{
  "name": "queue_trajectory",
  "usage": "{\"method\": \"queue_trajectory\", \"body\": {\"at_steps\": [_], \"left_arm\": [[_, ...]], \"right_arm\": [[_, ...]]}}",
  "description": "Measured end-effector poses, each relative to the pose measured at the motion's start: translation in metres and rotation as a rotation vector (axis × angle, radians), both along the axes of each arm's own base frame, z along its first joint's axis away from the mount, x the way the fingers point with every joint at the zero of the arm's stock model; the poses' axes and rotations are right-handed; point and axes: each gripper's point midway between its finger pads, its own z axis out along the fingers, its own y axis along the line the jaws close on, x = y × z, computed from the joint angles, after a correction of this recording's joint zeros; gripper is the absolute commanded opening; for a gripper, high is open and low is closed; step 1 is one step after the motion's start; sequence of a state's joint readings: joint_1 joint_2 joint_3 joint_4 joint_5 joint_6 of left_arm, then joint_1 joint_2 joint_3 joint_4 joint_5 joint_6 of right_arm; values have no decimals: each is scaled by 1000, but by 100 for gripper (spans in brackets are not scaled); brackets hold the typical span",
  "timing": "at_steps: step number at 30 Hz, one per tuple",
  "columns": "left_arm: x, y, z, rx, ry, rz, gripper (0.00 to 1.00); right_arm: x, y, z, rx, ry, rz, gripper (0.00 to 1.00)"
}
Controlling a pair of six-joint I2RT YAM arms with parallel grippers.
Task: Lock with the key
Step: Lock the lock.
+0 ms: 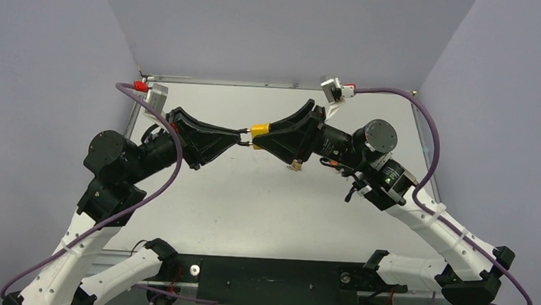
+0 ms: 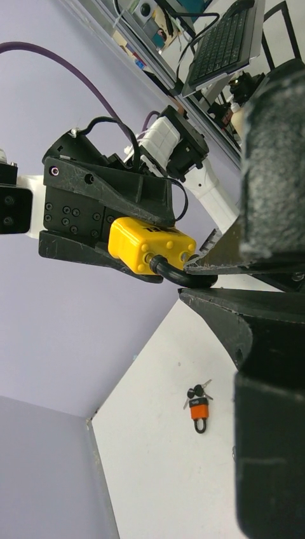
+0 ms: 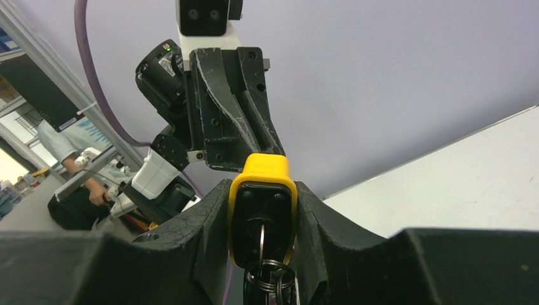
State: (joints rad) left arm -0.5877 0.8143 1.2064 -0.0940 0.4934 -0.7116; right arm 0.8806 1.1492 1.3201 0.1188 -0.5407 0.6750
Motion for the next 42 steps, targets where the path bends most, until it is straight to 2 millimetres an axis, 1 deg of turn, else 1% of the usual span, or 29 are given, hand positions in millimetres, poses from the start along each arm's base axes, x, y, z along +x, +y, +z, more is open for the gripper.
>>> {"method": "queue_trajectory", "body": {"at_steps": [2, 4, 7, 10, 17, 25, 38, 42], "left_arm": [[-2, 3, -3, 9, 8, 16, 0], [-3, 6, -8, 22, 23, 33, 0], [-2, 8, -18, 43, 51, 52, 0], [-1, 7, -23, 54, 70, 57, 0], [-7, 12, -19, 42, 60, 59, 0], [-11, 17, -16, 33, 49, 71, 0], [-11, 20, -18, 49, 60, 91, 0], [-11, 20, -21, 57, 70, 93, 0]], "right_arm": [[2, -2, -5, -7, 12, 9, 0], [-1, -4, -13, -12, 29, 47, 0], [3, -5, -22, -23, 52, 68, 0], [6, -5, -26, -28, 66, 95, 0], [7, 0, -19, 28, 98, 209, 0], [8, 5, -16, 71, 143, 313, 0], [7, 6, -18, 65, 161, 321, 0], [6, 11, -21, 43, 157, 303, 0]]}}
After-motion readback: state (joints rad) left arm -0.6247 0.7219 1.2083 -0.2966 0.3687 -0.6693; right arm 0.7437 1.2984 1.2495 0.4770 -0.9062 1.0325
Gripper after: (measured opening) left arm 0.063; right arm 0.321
